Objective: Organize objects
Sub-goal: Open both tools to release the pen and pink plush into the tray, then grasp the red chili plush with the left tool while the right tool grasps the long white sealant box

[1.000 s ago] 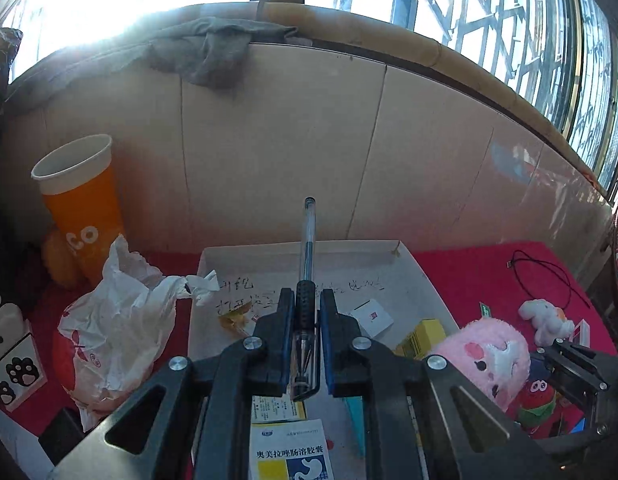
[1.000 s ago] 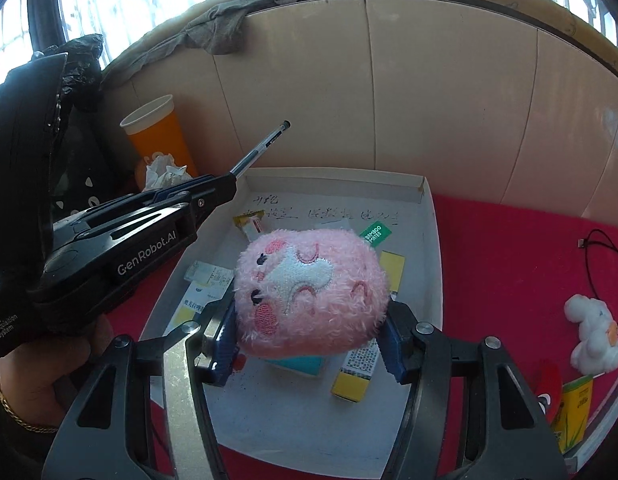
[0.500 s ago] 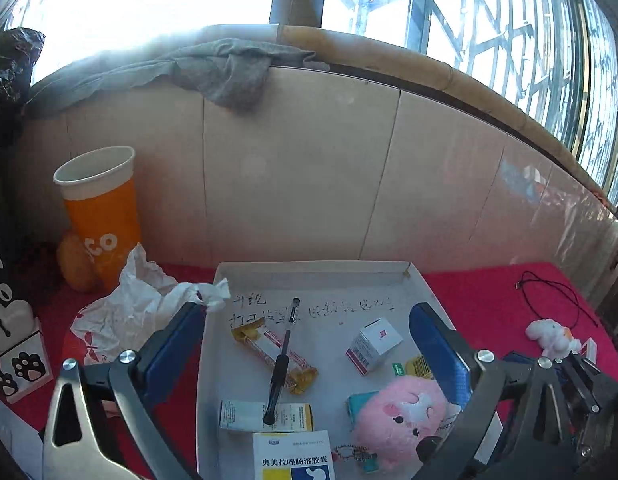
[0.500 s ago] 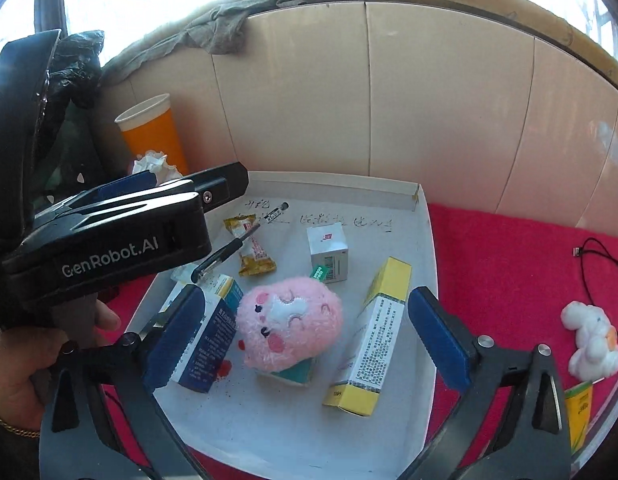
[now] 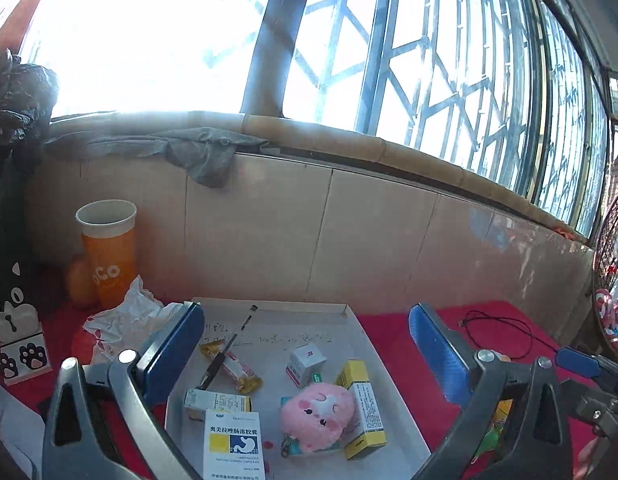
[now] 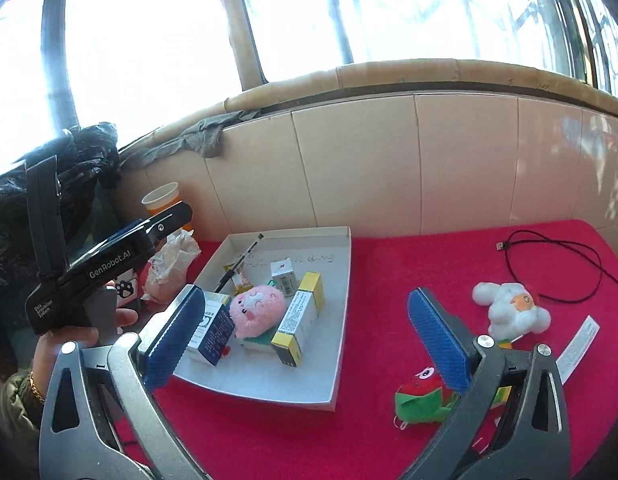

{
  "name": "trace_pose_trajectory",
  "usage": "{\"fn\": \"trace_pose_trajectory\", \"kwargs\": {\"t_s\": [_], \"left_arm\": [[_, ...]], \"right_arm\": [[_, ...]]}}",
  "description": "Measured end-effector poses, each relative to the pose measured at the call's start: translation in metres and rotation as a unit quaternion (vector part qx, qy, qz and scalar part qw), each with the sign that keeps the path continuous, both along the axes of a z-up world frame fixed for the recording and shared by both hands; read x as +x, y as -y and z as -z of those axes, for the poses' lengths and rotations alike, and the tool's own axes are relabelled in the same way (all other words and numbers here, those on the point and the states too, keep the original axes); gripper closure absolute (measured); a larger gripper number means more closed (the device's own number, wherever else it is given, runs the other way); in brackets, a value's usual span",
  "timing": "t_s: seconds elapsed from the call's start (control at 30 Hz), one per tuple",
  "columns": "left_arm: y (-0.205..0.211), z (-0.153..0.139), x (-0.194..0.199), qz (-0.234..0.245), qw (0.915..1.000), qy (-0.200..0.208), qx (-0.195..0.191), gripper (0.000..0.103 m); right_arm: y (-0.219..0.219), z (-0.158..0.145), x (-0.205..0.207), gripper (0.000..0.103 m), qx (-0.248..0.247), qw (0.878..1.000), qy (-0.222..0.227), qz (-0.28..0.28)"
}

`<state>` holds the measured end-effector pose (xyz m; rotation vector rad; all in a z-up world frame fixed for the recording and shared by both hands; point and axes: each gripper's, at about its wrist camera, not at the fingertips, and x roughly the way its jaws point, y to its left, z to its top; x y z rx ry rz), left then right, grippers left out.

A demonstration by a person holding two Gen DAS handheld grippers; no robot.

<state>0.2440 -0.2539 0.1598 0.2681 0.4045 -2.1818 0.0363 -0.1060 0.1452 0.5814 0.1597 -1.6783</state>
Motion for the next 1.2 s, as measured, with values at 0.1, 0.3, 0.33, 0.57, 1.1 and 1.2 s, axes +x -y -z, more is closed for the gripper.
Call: {"fn": "trace_pose_trajectory", "kwargs": {"t_s": [0.1,0.3,0.33,0.57,1.1,1.2], "left_arm": [[-0.023,0.003,-0.021,0.045,0.999,-0.001,0.005,0.0],[-0.07,0.031,-0.079,0.149,0.9875,0.045,0.023,0.0],[-0.078,0.039,-0.088,0.163,0.9846,0.057,0.027,0.0],[-0.107,0.092,-0.129,0.214,0.9661,0.128,0.066,0.0],[-0.098,0.108,-0.186,0.235,0.9499,0.186,0.088,0.0],[-0.096,0.117,-0.206,0.236,0.9449,0.202,0.102,0.0]], "right_arm": [[-0.034,-0.01,-0.037,0.0,-0.024,0.998,0.015,0.056],[-0.085,0.004,-0.12,0.0,-0.001,0.982,0.051,0.18],[-0.089,0.012,-0.133,0.0,0.014,0.978,0.064,0.196],[-0.096,0.094,-0.178,0.0,0.125,0.956,0.129,0.231],[-0.045,0.139,-0.199,0.04,0.207,0.934,0.088,0.278],[-0.065,0.139,-0.204,0.073,0.206,0.936,0.09,0.272]]}}
